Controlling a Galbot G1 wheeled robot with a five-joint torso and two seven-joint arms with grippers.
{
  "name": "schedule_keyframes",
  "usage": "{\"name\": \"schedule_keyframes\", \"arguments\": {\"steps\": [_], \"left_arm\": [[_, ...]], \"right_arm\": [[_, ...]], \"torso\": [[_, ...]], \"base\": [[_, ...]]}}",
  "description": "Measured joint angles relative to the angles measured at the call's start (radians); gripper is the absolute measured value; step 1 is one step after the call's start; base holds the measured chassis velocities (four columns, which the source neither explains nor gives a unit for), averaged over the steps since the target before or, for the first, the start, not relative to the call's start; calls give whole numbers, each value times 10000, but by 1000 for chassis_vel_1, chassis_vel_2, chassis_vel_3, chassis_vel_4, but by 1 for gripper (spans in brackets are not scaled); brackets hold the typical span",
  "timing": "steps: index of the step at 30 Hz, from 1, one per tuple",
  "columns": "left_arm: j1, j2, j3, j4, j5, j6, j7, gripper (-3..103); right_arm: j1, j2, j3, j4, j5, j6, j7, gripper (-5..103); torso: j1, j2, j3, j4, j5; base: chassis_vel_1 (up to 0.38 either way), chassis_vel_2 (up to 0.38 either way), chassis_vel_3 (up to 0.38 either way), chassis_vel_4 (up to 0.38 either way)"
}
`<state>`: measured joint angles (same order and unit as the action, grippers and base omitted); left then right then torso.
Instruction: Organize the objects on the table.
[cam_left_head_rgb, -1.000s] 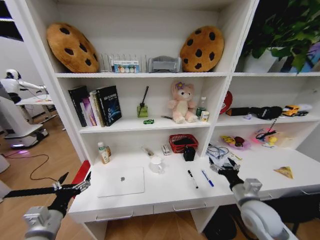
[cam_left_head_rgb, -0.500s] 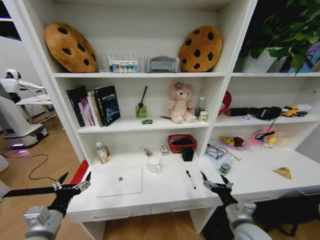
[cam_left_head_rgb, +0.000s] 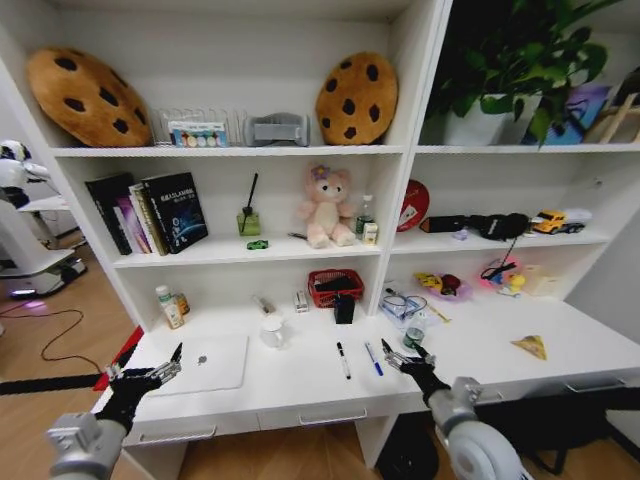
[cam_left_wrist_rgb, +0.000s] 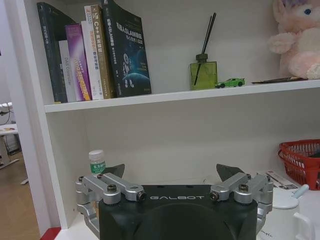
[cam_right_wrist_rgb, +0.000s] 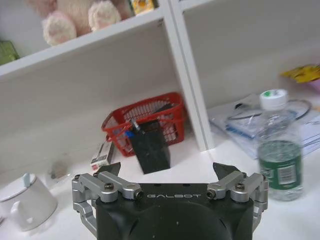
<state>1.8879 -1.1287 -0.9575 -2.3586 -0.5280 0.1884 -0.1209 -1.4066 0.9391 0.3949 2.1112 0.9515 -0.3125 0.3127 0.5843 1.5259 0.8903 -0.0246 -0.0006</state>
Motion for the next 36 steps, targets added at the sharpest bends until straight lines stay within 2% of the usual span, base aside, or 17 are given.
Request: {"name": "schedule_keyframes", "arguments": {"steps": [1, 2, 3, 4, 5, 6, 7, 9, 16, 26, 36], "left_arm": [[0, 0, 0, 0, 0, 0, 0, 100], [0, 0, 0, 0, 0, 0, 0, 100], [1, 1, -3, 1, 0, 0, -3, 100], [1, 1, -3, 1, 0, 0, -3, 100], [1, 0, -5, 1, 0, 0, -6, 100], [1, 1, -7, 2, 0, 0, -6, 100], [1, 1, -7, 2, 0, 0, -6, 100], [1, 1, -5, 3, 0, 0, -6, 100], [1, 1, -2, 2, 0, 0, -3, 100], [1, 0, -2, 1, 0, 0, -3, 100], [1, 1, -2, 1, 0, 0, -3, 100]], "right_arm": [[526, -99, -450, -190, 218, -251, 111, 100], [526, -99, -450, -190, 218, -251, 111, 100], [1216, -134, -1064, -564, 261, -343, 284, 100], [1216, -134, -1064, -564, 261, -343, 284, 100], [2001, -130, -1828, -1126, 86, -348, 361, 100], [2644, -92, -2492, -1605, -95, -358, 358, 100], [2644, -92, -2492, -1605, -95, -358, 358, 100], [3723, 130, -3611, -2434, -267, -440, 616, 100], [4928, 702, -5054, -3548, -215, -593, 1385, 100], [5160, 1545, -5526, -4257, 10, -712, 2245, 100], [5087, 1499, -5239, -4743, -325, -716, 2088, 102]], "torso": [[0, 0, -1, 5, 3], [0, 0, -1, 5, 3], [-1, 1, -1, 6, 0], [-1, 1, -1, 6, 0], [0, 1, 0, 16, -2], [0, 0, 0, 15, 8], [0, 0, 0, 15, 8], [0, 0, 0, 10, 1], [-1, 1, -1, 5, 5], [-2, 1, -1, 8, 5], [-2, 2, -1, 6, 5]], "base": [[29, 106, -19, -81], [29, 106, -19, -81], [29, 106, -16, -60], [29, 106, -16, -60], [46, 81, -32, -30], [73, 76, -32, -7], [73, 76, -32, -7], [37, 20, -8, -3], [0, 0, 0, 0], [0, 0, 0, 0], [0, 0, 0, 0]]}}
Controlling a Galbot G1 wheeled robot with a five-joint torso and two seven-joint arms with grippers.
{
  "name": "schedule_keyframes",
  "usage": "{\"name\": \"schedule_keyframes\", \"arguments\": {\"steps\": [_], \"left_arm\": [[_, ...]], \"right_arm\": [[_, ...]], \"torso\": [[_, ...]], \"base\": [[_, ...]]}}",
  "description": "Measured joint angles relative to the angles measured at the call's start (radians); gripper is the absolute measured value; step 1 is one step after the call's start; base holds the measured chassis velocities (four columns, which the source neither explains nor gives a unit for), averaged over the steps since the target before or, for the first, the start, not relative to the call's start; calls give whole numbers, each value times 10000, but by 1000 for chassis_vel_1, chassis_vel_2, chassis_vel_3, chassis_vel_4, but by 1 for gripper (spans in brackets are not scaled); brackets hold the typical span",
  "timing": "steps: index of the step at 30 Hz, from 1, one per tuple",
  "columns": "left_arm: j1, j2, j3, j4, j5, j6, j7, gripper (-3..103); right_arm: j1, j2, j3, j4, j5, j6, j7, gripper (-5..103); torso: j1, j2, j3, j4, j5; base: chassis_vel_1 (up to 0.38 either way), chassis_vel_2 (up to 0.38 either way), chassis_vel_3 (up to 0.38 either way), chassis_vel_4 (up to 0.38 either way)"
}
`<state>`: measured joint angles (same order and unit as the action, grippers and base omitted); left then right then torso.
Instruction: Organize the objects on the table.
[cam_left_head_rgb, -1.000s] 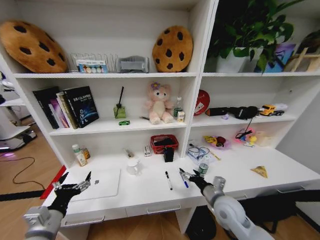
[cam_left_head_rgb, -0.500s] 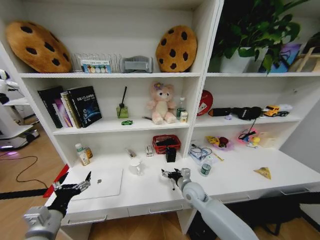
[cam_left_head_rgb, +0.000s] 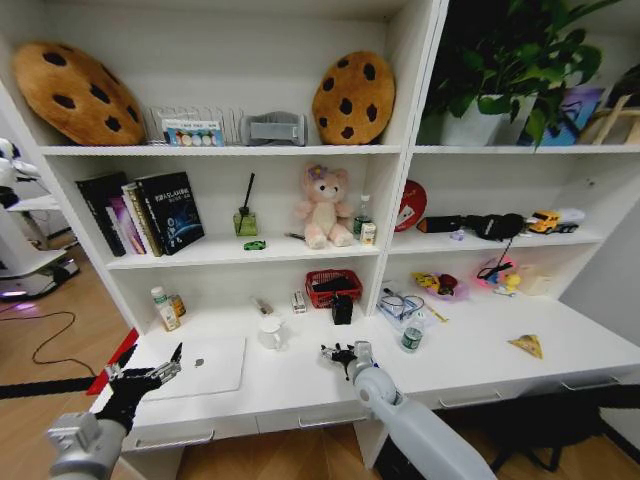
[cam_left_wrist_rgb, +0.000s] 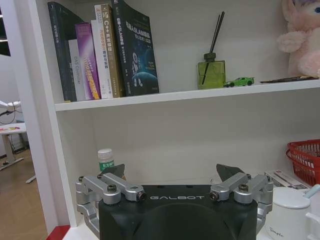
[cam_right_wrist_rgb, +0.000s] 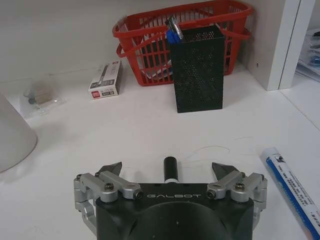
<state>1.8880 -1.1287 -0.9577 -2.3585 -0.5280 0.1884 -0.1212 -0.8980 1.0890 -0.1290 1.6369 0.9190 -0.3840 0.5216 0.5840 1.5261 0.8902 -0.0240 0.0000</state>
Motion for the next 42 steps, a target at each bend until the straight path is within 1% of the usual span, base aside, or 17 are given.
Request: {"name": "schedule_keyframes", "arguments": {"steps": [3, 5, 6, 8, 10, 11, 14, 17, 18, 20, 23, 25, 26, 28, 35, 41, 42], "left_arm": [[0, 0, 0, 0, 0, 0, 0, 100], [0, 0, 0, -1, 0, 0, 0, 100], [0, 0, 0, -1, 0, 0, 0, 100], [0, 0, 0, -1, 0, 0, 0, 100], [0, 0, 0, 0, 0, 0, 0, 100], [0, 0, 0, -1, 0, 0, 0, 100], [0, 0, 0, 0, 0, 1, 0, 100], [0, 0, 0, 0, 0, 0, 0, 100], [0, 0, 0, 0, 0, 0, 0, 100], [0, -1, 0, -1, 0, 0, 0, 100], [0, 0, 0, -1, 0, 0, 0, 100], [0, 0, 0, -1, 0, 0, 0, 100], [0, 0, 0, -1, 0, 0, 0, 100], [0, 0, 0, -1, 0, 0, 0, 100], [0, 0, 0, -1, 0, 0, 0, 100], [0, 0, 0, 0, 0, 0, 0, 100], [0, -1, 0, 0, 0, 0, 0, 100]], "right_arm": [[42, 4, -1, -122, 11, -82, -87, 97], [152, 57, -82, -273, -18, -102, -164, 88], [152, 57, -82, -273, -18, -102, -164, 88], [247, 108, -156, -363, -63, -103, -217, 77], [265, 122, -167, -379, -75, -103, -222, 77], [276, 134, -181, -375, -77, -104, -221, 66], [267, 107, -191, -325, -72, -116, -213, 61], [185, 1, -173, -142, -23, -165, -180, 44], [185, 1, -173, -142, -23, -165, -180, 44], [156, -38, -135, -101, -13, -173, -163, 33], [132, -79, -61, -94, -8, -200, -161, 28], [107, -137, -12, -97, -7, -204, -170, 18], [107, -137, -12, -97, -7, -204, -170, 18], [96, -183, 25, -97, 9, -212, -185, 10], [121, -251, 117, -38, 83, -179, -266, 10], [496, -248, 479, 265, -212, 732, -944, 10], [695, -292, 564, 275, -578, 1133, -1328, 10]], "torso": [[-1, 0, 0, 0, 0], [-1, 1, -2, 0, -2], [-1, 1, -2, 0, -2], [-1, 1, -2, 1, -1], [-1, 2, -2, 1, -1], [-1, 1, -2, 1, 0], [-1, 1, -1, 2, 0], [-1, 1, 0, 2, 1], [-1, 1, 0, 2, 1], [-1, 1, 0, 1, 2], [0, 1, 0, 2, 1], [-1, 0, 0, 1, 1], [-1, 0, 0, 1, 1], [-1, 0, 0, 1, 1], [0, 0, 0, 0, 1], [0, 0, 0, 1, 0], [0, 0, 0, 1, 0]], "base": [[0, 0, 0, 0], [0, 0, 0, 0], [0, 0, 0, 0], [0, 0, 0, 0], [0, 0, 0, 0], [0, 0, 0, 0], [0, 0, 0, 0], [0, 0, 0, 0], [0, 0, 0, 0], [0, 0, 0, 0], [0, 0, 0, 0], [0, 0, 0, 0], [0, 0, 0, 0], [0, 0, 0, 0], [0, 0, 0, 0], [0, 0, 0, 0], [0, 0, 0, 0]]}}
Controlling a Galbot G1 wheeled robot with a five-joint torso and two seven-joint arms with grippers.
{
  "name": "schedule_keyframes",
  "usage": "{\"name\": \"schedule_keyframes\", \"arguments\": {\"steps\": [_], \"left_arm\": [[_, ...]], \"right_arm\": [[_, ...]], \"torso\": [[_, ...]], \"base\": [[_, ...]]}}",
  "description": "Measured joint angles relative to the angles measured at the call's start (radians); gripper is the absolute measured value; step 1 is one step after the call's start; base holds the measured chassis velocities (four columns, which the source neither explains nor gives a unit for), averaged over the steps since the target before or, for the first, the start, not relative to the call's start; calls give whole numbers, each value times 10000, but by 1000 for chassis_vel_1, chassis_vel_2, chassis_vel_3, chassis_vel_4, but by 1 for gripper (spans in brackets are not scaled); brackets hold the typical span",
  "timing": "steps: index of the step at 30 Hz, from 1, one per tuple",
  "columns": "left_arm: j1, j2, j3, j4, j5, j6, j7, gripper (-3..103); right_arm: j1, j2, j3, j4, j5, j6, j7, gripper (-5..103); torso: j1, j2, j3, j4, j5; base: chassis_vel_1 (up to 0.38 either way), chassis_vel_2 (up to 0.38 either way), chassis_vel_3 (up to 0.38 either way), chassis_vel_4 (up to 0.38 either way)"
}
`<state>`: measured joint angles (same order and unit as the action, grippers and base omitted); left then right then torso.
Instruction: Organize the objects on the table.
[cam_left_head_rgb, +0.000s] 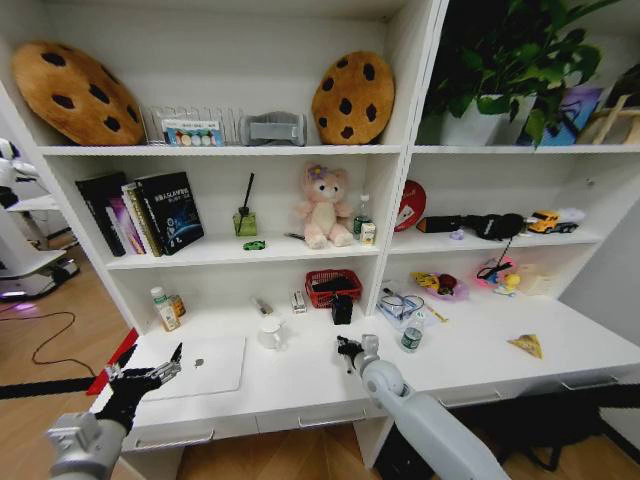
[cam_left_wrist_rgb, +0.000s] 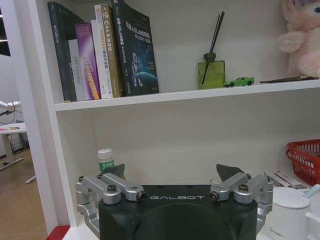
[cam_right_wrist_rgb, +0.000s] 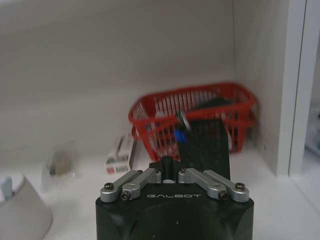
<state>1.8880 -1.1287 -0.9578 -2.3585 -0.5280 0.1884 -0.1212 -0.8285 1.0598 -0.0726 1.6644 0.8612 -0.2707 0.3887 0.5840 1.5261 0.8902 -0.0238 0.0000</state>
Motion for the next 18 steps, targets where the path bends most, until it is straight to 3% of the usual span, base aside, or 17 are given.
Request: {"name": "schedule_keyframes", "arguments": {"steps": [1, 3, 4, 7, 18], "left_arm": [[0, 0, 0, 0, 0, 0, 0, 100], [0, 0, 0, 0, 0, 0, 0, 100], [0, 0, 0, 0, 0, 0, 0, 100], [0, 0, 0, 0, 0, 0, 1, 100], [0, 0, 1, 0, 0, 0, 1, 100]], "right_arm": [[0, 0, 0, 0, 0, 0, 0, 10], [682, -129, 142, -532, -1821, 1249, -1090, 10], [682, -129, 142, -532, -1821, 1249, -1090, 10], [1404, 265, 180, -2127, -3823, 3454, -1372, 10], [1736, 1268, 267, -3930, -4886, 5787, -1826, 10]], "torso": [[0, 0, 0, 0, 0], [0, 1, -1, 0, -3], [0, 1, -1, 0, -3], [2, -1, 0, 0, -1], [0, -2, 0, 0, 0]], "base": [[0, 0, 0, 0], [0, 0, 0, 0], [0, 0, 0, 0], [0, 0, 0, 0], [0, 0, 0, 0]]}}
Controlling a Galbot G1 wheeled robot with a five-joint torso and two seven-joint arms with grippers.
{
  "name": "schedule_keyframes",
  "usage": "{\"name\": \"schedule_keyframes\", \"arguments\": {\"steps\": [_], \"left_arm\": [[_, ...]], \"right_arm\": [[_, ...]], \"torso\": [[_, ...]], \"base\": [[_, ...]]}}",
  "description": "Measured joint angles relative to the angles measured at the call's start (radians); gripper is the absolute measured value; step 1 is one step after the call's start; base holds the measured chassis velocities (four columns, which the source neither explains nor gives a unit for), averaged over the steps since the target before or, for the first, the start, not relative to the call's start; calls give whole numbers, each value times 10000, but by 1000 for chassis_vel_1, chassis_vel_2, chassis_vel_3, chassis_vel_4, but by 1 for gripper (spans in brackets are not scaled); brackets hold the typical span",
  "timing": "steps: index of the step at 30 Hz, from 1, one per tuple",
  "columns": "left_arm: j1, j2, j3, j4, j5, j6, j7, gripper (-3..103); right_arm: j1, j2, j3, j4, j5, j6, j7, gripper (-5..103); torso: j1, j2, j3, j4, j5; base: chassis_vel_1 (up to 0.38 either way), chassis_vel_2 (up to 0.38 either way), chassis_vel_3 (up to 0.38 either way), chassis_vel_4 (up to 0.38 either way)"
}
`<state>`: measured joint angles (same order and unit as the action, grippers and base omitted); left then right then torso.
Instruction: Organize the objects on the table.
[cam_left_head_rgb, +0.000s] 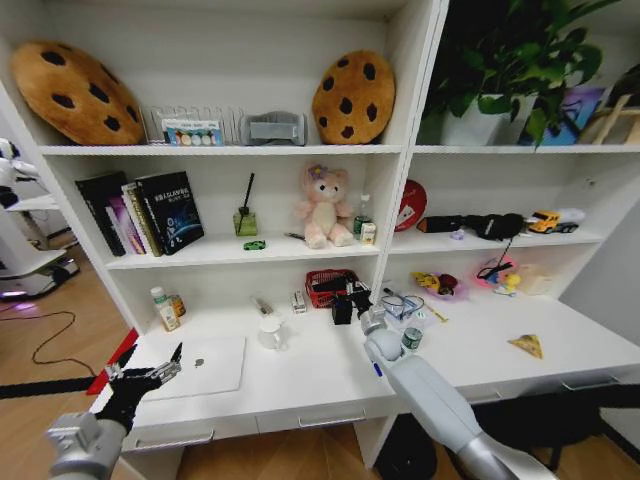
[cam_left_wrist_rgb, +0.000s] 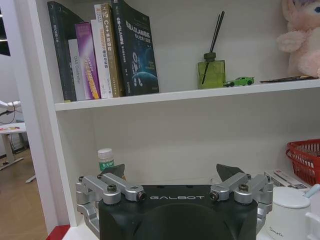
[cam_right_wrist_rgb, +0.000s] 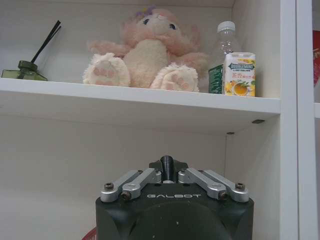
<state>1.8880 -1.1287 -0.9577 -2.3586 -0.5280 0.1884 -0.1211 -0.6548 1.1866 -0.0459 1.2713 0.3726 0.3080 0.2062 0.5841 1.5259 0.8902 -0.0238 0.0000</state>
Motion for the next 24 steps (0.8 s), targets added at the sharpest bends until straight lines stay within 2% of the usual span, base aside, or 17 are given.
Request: {"name": "schedule_keyframes", "arguments": {"steps": [7, 14, 17, 19, 21, 22, 24], "left_arm": [[0, 0, 0, 0, 0, 0, 0, 100], [0, 0, 0, 0, -1, 0, 0, 100], [0, 0, 0, 0, 0, 0, 0, 100], [0, 0, 0, 0, 0, 0, 0, 100], [0, 0, 0, 0, 0, 0, 0, 100], [0, -1, 0, 0, 0, 0, 0, 100], [0, 0, 0, 0, 0, 0, 0, 100]], "right_arm": [[349, 479, 10, -1313, -688, 1361, -386, 10], [602, 812, 103, -2358, -905, 2129, -759, 10], [659, 881, 118, -2555, -900, 2233, -887, 9], [838, 1053, 144, -3002, -823, 2539, -1143, 19], [866, 1078, 144, -3064, -787, 2585, -1182, 19], [918, 1114, 135, -3161, -694, 2644, -1237, 27], [999, 1157, 111, -3272, -549, 2690, -1301, 33]], "torso": [[0, 0, 0, 0, -2], [0, 1, 0, -1, -1], [1, 1, 0, -1, -1], [0, 2, -1, 0, -1], [0, 2, -1, 0, -1], [0, 2, 0, 0, -1], [0, 2, -1, 0, -1]], "base": [[0, 0, 0, 0], [0, 0, 0, 0], [0, 0, 0, 0], [0, 0, 0, 0], [0, 0, 0, 0], [0, 0, 0, 0], [0, 0, 0, 0]]}}
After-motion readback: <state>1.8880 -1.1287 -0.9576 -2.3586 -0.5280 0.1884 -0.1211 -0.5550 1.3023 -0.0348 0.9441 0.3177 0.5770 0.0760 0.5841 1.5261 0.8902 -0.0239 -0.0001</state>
